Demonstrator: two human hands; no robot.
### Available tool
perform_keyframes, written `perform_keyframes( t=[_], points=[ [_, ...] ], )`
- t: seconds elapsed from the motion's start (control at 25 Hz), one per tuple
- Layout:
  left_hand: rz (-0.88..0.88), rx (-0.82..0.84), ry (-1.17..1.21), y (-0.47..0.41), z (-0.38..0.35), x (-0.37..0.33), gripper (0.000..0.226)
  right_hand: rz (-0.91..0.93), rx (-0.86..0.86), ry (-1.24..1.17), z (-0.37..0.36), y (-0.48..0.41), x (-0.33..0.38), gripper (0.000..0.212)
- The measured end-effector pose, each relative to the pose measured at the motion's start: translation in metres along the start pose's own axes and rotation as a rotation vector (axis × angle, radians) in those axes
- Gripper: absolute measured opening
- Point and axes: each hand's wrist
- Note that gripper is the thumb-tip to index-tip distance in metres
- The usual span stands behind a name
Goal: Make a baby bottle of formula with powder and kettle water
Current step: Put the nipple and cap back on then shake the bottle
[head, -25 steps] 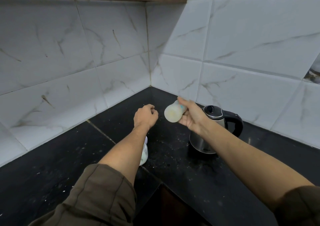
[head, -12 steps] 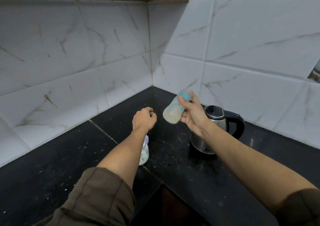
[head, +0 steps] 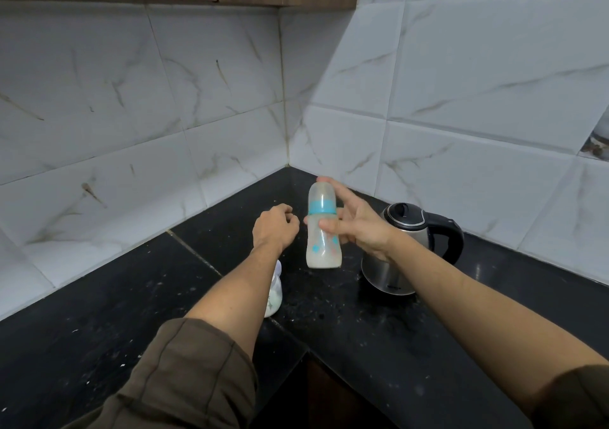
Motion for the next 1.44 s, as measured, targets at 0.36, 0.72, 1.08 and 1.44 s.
perform_keyframes(
  t=[0.36, 0.72, 1.08, 1.44],
  points=[
    [0.000, 0.016, 0.012, -0.003, 0.002, -0.001, 0.039, -0.001, 0.032, 0.035, 0.007, -0.005, 0.015, 0.083],
    [0.002, -0.019, -0.003, -0.002, 0.006, 0.002, 0.040, -0.247, -0.459, -0.345, 0.009, -0.018, 0.004, 0.051],
    [0.006, -0.010, -0.002, -0.001, 0.006, 0.001, 0.039, -0.482, -0.346, -0.387, 0.008, -0.016, 0.004, 0.030],
    [0.004, -0.016, -0.001, -0.003, 0.005, 0.000, 0.039, -0.490, -0.272, -0.322, 0.009, -0.019, 0.004, 0.038]
  ],
)
Point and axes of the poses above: each hand's wrist, its own y-axis away from the middle knuckle, its own z-axis out of the back of the hand, x = y × z, and after that the axes turned 8 degrees about y, right-handed
